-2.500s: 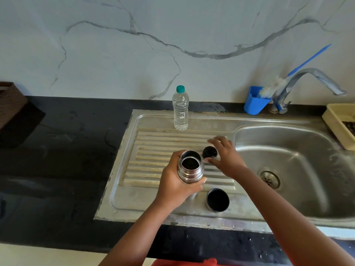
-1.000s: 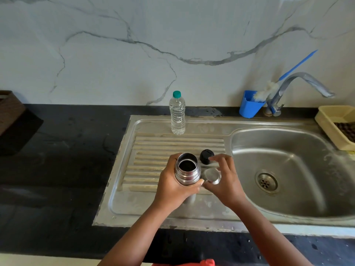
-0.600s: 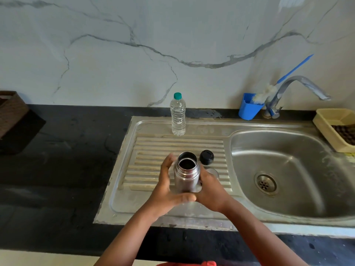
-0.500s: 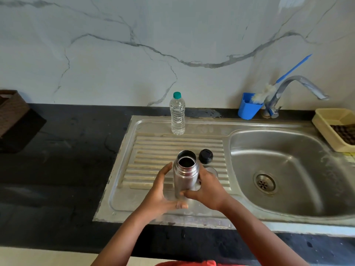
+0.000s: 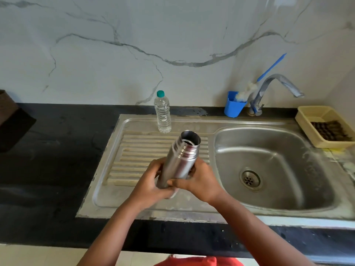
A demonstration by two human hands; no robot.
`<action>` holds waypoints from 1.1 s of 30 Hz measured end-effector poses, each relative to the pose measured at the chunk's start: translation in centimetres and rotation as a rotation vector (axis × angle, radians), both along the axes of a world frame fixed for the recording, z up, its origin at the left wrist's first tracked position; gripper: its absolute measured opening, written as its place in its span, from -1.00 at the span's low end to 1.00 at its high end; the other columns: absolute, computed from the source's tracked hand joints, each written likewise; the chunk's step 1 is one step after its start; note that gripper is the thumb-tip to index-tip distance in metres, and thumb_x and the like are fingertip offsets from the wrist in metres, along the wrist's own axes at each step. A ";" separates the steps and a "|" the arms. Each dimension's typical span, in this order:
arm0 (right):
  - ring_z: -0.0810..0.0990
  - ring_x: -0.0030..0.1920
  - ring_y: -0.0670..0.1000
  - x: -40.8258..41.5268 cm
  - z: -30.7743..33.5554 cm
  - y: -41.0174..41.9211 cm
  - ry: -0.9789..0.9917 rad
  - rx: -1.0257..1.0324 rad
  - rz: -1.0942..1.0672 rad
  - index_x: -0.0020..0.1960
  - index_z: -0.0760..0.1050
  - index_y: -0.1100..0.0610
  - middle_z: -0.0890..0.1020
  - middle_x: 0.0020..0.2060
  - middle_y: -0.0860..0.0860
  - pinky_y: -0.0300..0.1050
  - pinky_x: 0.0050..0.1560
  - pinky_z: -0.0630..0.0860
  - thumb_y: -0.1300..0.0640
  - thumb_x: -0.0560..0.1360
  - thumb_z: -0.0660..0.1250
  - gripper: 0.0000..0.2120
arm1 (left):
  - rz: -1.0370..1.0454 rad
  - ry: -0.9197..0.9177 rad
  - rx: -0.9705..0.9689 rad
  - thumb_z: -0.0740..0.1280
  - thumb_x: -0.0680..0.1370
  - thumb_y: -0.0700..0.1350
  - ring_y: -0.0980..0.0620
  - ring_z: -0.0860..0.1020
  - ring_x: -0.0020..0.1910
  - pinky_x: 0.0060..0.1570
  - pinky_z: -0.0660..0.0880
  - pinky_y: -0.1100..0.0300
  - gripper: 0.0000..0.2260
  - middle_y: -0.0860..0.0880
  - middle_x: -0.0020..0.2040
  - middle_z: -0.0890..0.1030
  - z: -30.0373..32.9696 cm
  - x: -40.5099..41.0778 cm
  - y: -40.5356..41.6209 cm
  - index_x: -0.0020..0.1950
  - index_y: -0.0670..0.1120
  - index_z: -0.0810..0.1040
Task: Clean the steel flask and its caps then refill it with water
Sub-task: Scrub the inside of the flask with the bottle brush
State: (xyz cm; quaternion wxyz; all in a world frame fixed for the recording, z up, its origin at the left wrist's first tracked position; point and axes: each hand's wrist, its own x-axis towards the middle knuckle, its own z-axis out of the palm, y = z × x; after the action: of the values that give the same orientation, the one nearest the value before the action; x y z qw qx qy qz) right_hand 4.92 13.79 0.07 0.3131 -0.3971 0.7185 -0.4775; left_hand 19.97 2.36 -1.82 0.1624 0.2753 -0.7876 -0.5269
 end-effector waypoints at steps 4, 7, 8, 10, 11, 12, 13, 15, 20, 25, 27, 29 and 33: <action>0.68 -0.03 -0.05 -2.2 -0.1 2.2 -0.222 -0.019 -0.111 0.19 0.50 0.05 0.71 -0.06 -0.01 0.02 0.06 0.63 0.08 0.13 0.68 -0.33 | -0.040 -0.030 -0.006 0.59 0.33 -0.08 0.15 0.60 0.05 -0.26 0.63 0.11 -0.34 0.21 0.16 0.52 1.6 -3.0 2.4 0.28 0.31 0.34; 0.68 0.05 -0.02 -4.3 -0.2 4.3 -0.376 -0.018 -0.097 0.26 0.50 0.09 0.71 0.01 0.02 -0.01 0.11 0.62 0.18 0.23 0.66 -0.35 | -0.023 -0.049 -0.054 0.60 0.33 -0.10 0.19 0.60 -0.04 -0.31 0.57 0.22 -0.31 0.17 0.09 0.53 1.3 -5.6 4.8 0.27 0.26 0.29; 0.68 0.07 -0.01 -5.1 -0.3 5.0 -0.425 -0.023 -0.098 0.28 0.48 0.09 0.71 0.02 0.02 -0.01 0.11 0.62 0.20 0.26 0.64 -0.36 | -0.021 -0.064 -0.087 0.59 0.32 -0.08 0.24 0.59 -0.03 -0.22 0.58 0.24 -0.31 0.18 0.09 0.54 1.0 -6.3 5.5 0.28 0.26 0.28; 0.67 0.12 0.07 -6.8 -0.4 6.1 -0.545 -0.058 -0.110 0.34 0.42 0.09 0.69 0.10 0.07 0.11 0.14 0.60 0.16 0.30 0.63 -0.32 | -0.019 -0.107 -0.121 0.59 0.28 -0.02 0.27 0.57 -0.02 -0.08 0.59 0.17 -0.29 0.20 0.08 0.55 0.6 -7.6 6.7 0.28 0.29 0.28; 0.66 0.14 0.13 -7.7 -0.4 6.7 -0.616 -0.072 -0.130 0.37 0.39 0.09 0.67 0.13 0.10 0.18 0.14 0.59 0.13 0.31 0.62 -0.29 | -0.022 -0.130 -0.134 0.58 0.26 0.02 0.25 0.57 -0.03 -0.07 0.59 0.14 -0.29 0.20 0.07 0.55 0.4 -8.2 7.2 0.27 0.31 0.27; 0.67 0.13 0.15 -8.5 -0.4 7.3 -0.677 -0.086 -0.162 0.37 0.37 0.10 0.66 0.14 0.13 0.18 0.09 0.61 0.13 0.32 0.61 -0.30 | -0.028 -0.152 -0.153 0.57 0.25 0.06 0.24 0.57 -0.03 -0.08 0.59 0.13 -0.30 0.21 0.08 0.53 0.2 -8.9 7.6 0.24 0.34 0.26; 0.68 0.09 0.14 -9.3 -0.2 7.9 -0.734 -0.100 -0.200 0.36 0.37 0.11 0.66 0.14 0.15 0.11 0.00 0.64 0.16 0.35 0.57 -0.34 | -0.037 -0.177 -0.175 0.56 0.24 0.09 0.23 0.57 -0.02 -0.08 0.59 0.13 -0.30 0.23 0.08 0.51 0.1 -9.6 8.0 0.23 0.37 0.24; 0.71 0.00 0.12 -10.4 -0.5 9.1 -0.816 -0.104 -0.267 0.35 0.37 0.12 0.66 0.12 0.16 -0.02 -0.17 0.64 0.18 0.38 0.51 -0.41 | -0.054 -0.229 -0.210 0.54 0.24 0.11 0.23 0.54 -0.01 -0.08 0.58 0.13 -0.31 0.27 0.09 0.48 -0.1 -10.7 8.7 0.23 0.37 0.25; 0.68 0.07 0.20 -12.3 -2.7 11.2 -0.900 -0.057 -0.367 0.34 0.39 0.07 0.65 0.14 0.17 0.20 0.01 0.64 0.04 0.28 0.59 -0.30 | -0.066 -0.348 -0.239 0.49 0.20 0.14 0.21 0.53 0.02 -0.02 0.56 0.10 -0.26 0.24 0.15 0.48 -0.9 -13.0 10.3 0.33 0.30 0.28; 0.67 0.07 0.24 -13.5 -4.2 12.8 -0.985 -0.001 -0.416 0.32 0.36 0.12 0.61 0.17 0.20 0.28 0.04 0.62 0.06 0.41 0.53 -0.43 | -0.093 -0.465 -0.271 0.50 0.24 0.13 0.14 0.49 0.06 0.02 0.50 0.15 -0.22 0.24 0.22 0.44 -1.3 -14.4 11.9 0.42 0.25 0.29; 0.68 0.05 0.26 -13.9 -4.6 13.3 -1.002 0.025 -0.419 0.34 0.35 0.13 0.60 0.17 0.21 0.25 0.01 0.64 0.07 0.45 0.51 -0.45 | -0.102 -0.502 -0.276 0.49 0.24 0.13 0.14 0.49 0.09 0.04 0.48 0.18 -0.21 0.23 0.27 0.43 -1.2 -15.0 12.5 0.44 0.23 0.28; 0.68 0.04 0.26 -14.2 -4.9 13.8 -1.012 0.047 -0.426 0.35 0.35 0.13 0.60 0.16 0.22 0.18 -0.05 0.66 0.07 0.46 0.49 -0.46 | -0.106 -0.531 -0.267 0.48 0.25 0.13 0.15 0.49 0.12 0.06 0.48 0.20 -0.20 0.21 0.27 0.43 -1.2 -15.4 13.1 0.45 0.23 0.28; 0.67 0.04 0.25 -14.9 -5.3 14.5 -1.041 0.081 -0.421 0.35 0.36 0.13 0.60 0.16 0.22 0.10 -0.14 0.66 0.06 0.48 0.47 -0.48 | -0.116 -0.585 -0.263 0.45 0.22 0.15 0.13 0.51 0.08 0.06 0.51 0.17 -0.23 0.18 0.18 0.46 -1.1 -16.0 14.0 0.42 0.25 0.30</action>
State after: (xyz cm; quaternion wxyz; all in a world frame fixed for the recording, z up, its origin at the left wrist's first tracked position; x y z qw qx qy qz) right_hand -9.98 28.31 -5.25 0.5392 0.0552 0.5508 -0.6347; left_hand 3.94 16.36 -2.90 -0.0669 0.3463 -0.8764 -0.3278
